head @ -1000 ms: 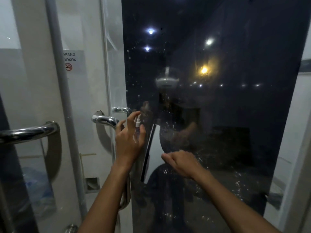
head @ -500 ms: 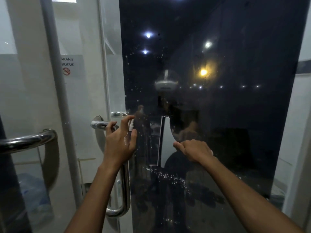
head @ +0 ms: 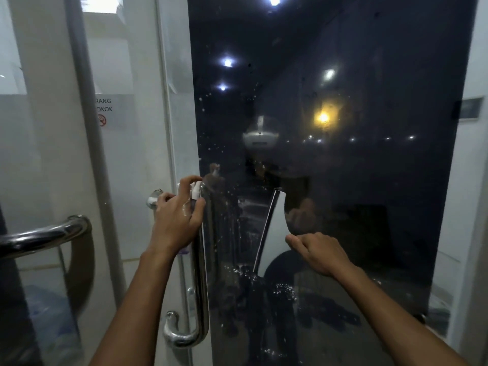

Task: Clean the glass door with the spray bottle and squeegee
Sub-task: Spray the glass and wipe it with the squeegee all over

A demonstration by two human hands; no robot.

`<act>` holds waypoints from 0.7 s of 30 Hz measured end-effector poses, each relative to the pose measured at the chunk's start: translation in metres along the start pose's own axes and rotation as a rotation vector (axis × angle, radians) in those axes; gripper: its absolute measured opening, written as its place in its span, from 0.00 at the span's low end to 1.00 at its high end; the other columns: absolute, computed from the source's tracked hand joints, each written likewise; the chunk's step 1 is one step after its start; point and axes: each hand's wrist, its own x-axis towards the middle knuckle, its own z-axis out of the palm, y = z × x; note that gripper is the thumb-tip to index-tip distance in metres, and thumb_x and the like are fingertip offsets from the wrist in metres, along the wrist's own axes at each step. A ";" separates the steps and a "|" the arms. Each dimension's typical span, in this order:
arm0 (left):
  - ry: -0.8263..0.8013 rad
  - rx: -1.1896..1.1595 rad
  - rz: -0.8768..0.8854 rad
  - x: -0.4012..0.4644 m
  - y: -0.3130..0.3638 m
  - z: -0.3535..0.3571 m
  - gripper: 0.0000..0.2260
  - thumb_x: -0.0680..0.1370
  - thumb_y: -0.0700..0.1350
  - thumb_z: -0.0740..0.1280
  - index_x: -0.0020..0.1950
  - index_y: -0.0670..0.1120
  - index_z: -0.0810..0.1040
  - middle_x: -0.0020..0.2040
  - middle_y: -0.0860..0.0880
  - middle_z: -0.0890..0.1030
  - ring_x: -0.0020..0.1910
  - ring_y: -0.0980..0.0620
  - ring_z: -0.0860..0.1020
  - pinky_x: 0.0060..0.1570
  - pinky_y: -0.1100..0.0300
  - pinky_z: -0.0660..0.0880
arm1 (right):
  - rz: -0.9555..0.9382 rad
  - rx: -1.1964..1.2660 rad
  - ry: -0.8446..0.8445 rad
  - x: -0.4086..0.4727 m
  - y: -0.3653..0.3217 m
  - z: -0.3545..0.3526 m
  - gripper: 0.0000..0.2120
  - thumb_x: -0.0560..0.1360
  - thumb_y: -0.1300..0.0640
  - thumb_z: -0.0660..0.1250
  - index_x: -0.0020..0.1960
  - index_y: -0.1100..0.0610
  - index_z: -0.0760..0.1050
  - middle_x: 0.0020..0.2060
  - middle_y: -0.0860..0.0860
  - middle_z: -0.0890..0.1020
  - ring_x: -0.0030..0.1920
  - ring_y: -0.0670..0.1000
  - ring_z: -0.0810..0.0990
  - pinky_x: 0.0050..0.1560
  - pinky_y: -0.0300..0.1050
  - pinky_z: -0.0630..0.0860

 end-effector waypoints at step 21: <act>-0.070 -0.014 0.009 -0.017 0.034 -0.049 0.16 0.82 0.47 0.60 0.68 0.58 0.62 0.37 0.49 0.81 0.36 0.47 0.81 0.42 0.44 0.79 | -0.065 0.230 0.066 -0.018 -0.052 -0.012 0.37 0.78 0.27 0.41 0.36 0.56 0.69 0.29 0.51 0.77 0.31 0.48 0.76 0.38 0.44 0.73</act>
